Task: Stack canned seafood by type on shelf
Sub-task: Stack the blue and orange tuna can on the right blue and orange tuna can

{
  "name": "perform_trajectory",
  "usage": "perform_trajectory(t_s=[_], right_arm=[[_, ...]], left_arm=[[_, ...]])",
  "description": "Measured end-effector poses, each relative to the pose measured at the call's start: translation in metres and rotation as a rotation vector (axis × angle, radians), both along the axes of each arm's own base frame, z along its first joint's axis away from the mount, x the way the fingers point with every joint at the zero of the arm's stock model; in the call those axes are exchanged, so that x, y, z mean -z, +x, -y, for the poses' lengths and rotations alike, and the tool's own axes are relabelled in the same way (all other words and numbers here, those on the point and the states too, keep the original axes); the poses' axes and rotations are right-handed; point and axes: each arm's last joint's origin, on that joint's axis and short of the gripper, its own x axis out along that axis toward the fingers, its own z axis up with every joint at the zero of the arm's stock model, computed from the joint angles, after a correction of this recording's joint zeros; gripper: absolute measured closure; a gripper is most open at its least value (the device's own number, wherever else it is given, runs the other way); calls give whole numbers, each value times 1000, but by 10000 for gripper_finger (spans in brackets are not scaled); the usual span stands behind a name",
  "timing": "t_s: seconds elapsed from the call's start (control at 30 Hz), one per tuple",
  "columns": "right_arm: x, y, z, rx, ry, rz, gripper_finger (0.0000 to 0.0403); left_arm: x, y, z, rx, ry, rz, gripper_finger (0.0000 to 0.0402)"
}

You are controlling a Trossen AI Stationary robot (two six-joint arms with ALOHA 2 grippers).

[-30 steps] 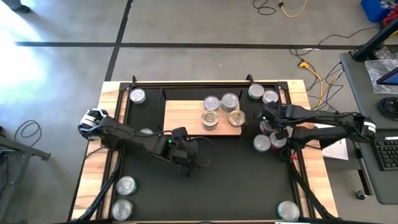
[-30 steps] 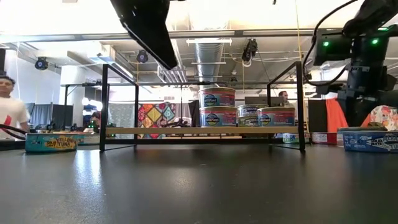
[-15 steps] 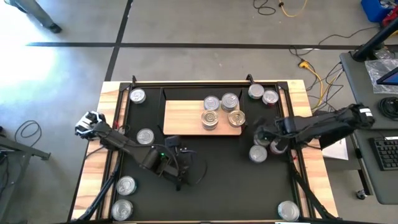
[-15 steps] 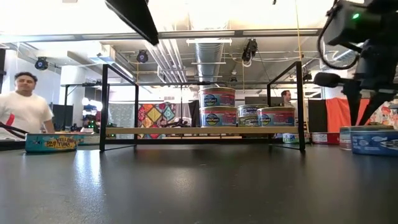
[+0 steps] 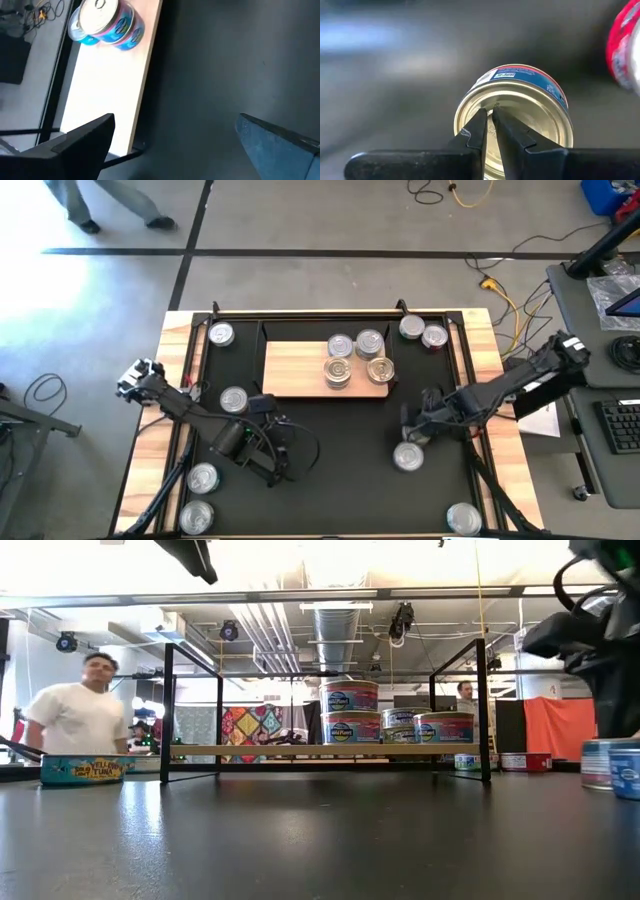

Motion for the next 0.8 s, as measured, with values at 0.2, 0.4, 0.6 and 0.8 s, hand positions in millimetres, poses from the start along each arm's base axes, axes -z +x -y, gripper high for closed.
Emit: perform_trajectory(t_s=[0.2,0.4,0.6,0.8], right_arm=[[9,26,-27,-200,-69,73,369],[27,84,-62,-281,-148,92,378],[33,161,-99,-501,-194,149,392],[2,210,-114,-595,-293,243,390]], left_arm=[[0,-18,12,-56,-42,7,3],[7,-31,24,-80,-102,-1,3],[10,-30,30,-104,-169,36,3],[18,-35,39,-68,-188,24,3]])
